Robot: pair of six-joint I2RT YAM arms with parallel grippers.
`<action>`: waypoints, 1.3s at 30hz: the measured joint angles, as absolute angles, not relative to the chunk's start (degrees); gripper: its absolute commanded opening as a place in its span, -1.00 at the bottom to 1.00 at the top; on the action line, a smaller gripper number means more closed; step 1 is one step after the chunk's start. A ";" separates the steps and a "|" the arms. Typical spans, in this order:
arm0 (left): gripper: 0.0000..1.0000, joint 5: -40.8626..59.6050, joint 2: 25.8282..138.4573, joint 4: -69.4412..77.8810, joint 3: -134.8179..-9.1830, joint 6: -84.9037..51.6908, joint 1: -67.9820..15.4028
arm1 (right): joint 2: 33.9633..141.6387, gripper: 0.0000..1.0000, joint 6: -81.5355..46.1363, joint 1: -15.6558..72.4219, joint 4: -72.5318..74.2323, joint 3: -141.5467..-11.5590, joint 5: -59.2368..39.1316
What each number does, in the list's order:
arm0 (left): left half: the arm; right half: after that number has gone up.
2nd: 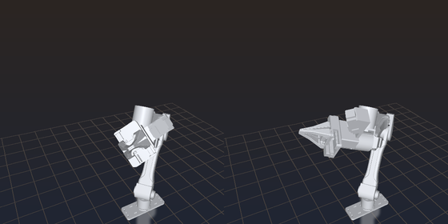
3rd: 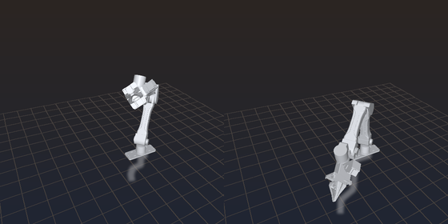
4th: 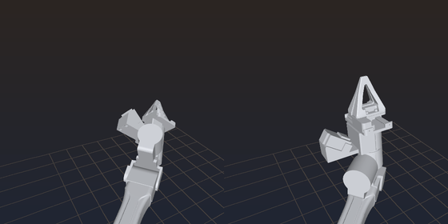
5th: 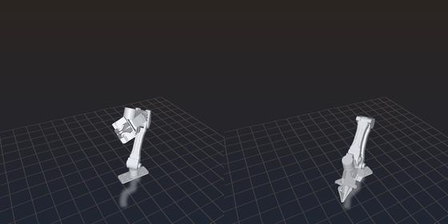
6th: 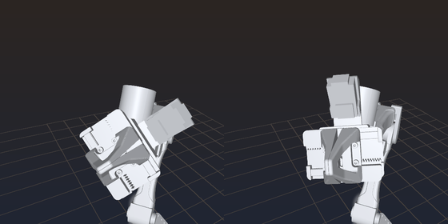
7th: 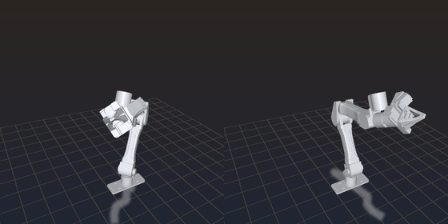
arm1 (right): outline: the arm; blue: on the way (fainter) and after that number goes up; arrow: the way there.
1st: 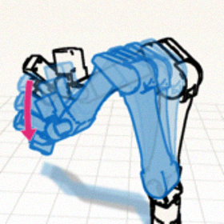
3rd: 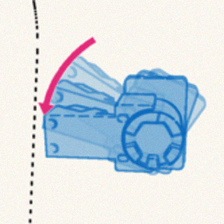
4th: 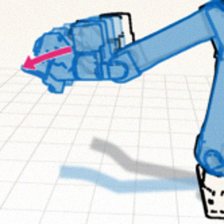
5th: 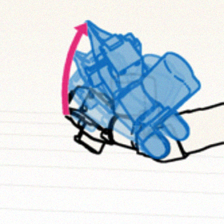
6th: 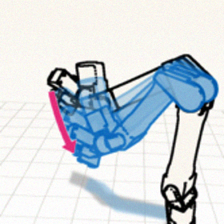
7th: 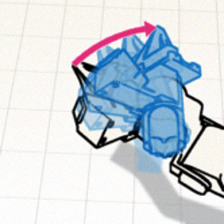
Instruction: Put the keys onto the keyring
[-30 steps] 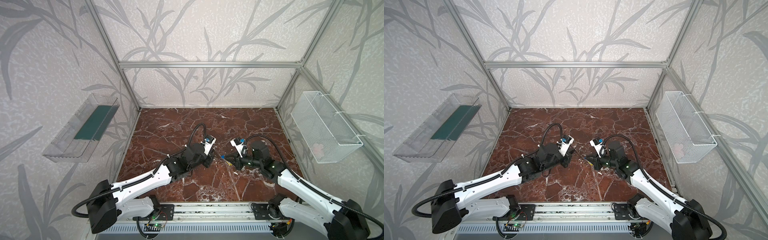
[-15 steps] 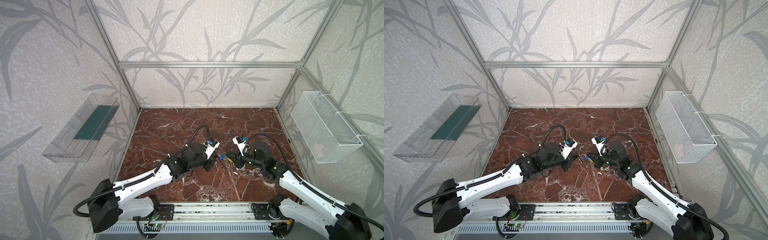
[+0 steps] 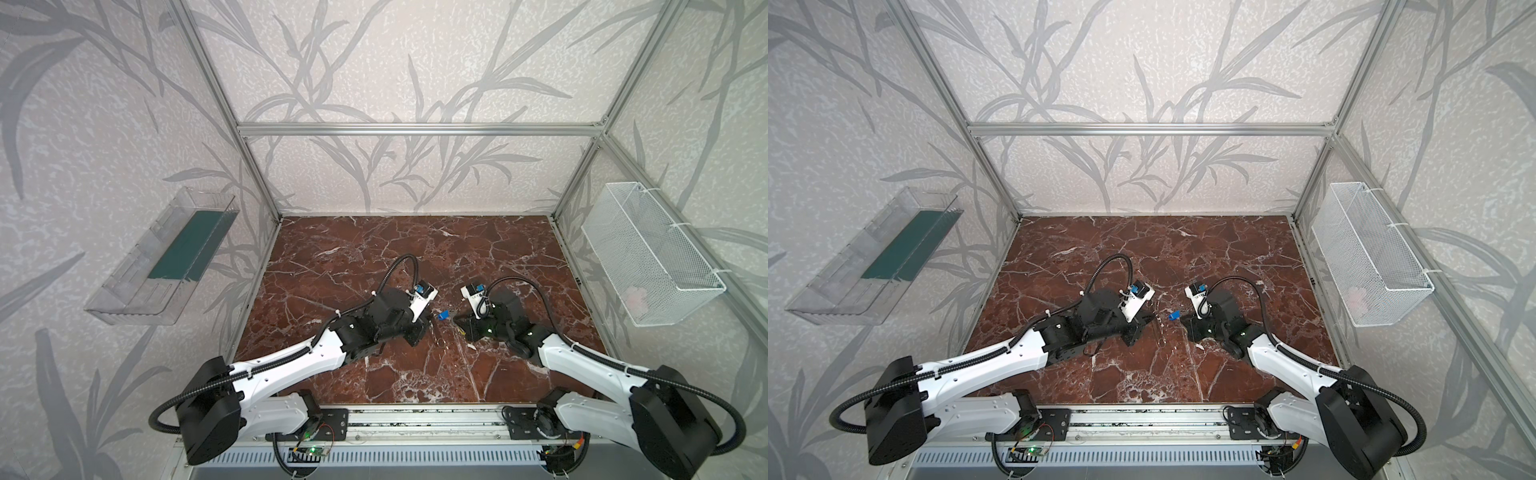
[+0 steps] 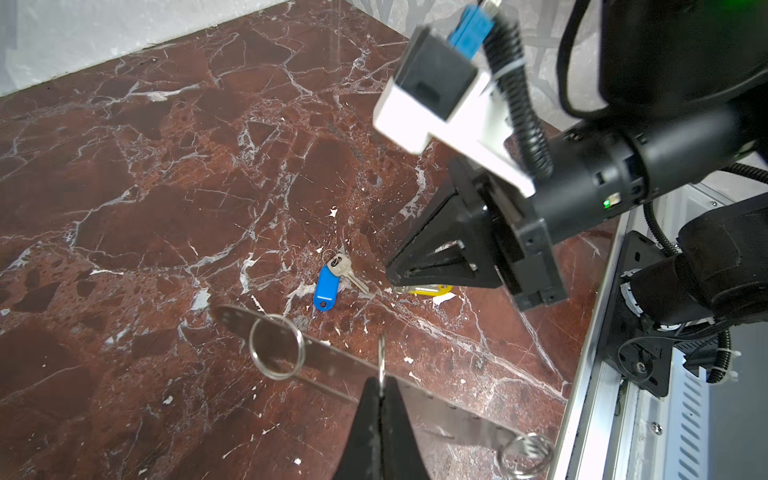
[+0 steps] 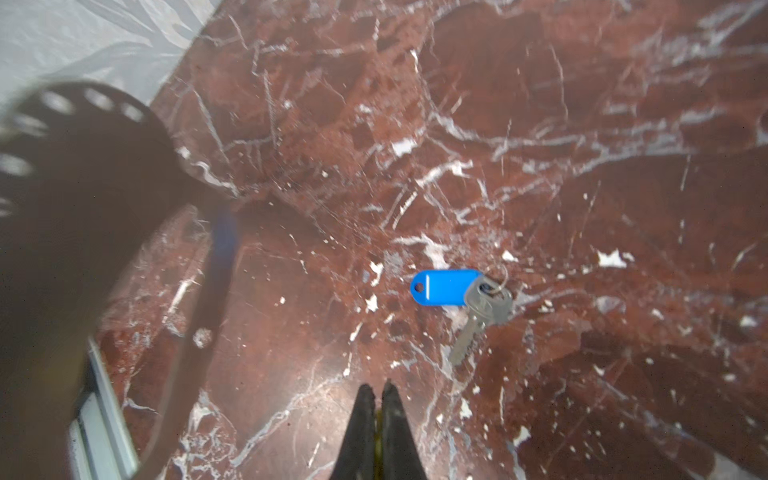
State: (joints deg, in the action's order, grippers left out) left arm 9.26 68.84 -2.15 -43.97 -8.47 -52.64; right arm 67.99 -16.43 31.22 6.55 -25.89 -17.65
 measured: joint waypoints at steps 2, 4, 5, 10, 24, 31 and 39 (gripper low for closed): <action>-1.00 9.34 68.69 -2.07 -43.97 -8.47 -52.64 | 70.65 -1.00 -16.97 31.22 7.22 -25.76 -16.84; -1.00 9.50 68.45 -1.87 -43.86 -8.47 -52.64 | 73.36 -1.00 -17.45 31.22 8.51 -25.76 -16.45; -1.00 9.61 68.29 -1.65 -43.66 -8.47 -52.64 | 74.63 -1.00 -17.63 31.22 9.10 -25.76 -16.29; -1.00 9.78 67.79 -1.69 -43.27 -8.49 -52.64 | 79.70 -1.00 -18.41 31.22 11.44 -25.76 -15.53; -1.00 10.39 66.87 -3.36 -43.64 -8.64 -52.42 | 73.08 -0.27 -16.21 31.22 7.09 -28.23 -13.98; -1.00 11.09 66.87 -5.21 -45.28 -10.02 -52.38 | 56.75 -0.60 -12.10 31.22 3.70 -32.56 -19.44; -1.00 13.58 66.87 -4.60 -46.04 -11.35 -52.38 | 53.63 -0.58 -7.84 31.40 3.38 -34.41 -30.11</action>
State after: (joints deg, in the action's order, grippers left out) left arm 13.58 66.87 -4.60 -46.04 -11.35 -52.38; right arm 53.63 -7.84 31.40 3.38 -34.41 -30.11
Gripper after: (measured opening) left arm 0.048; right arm 0.210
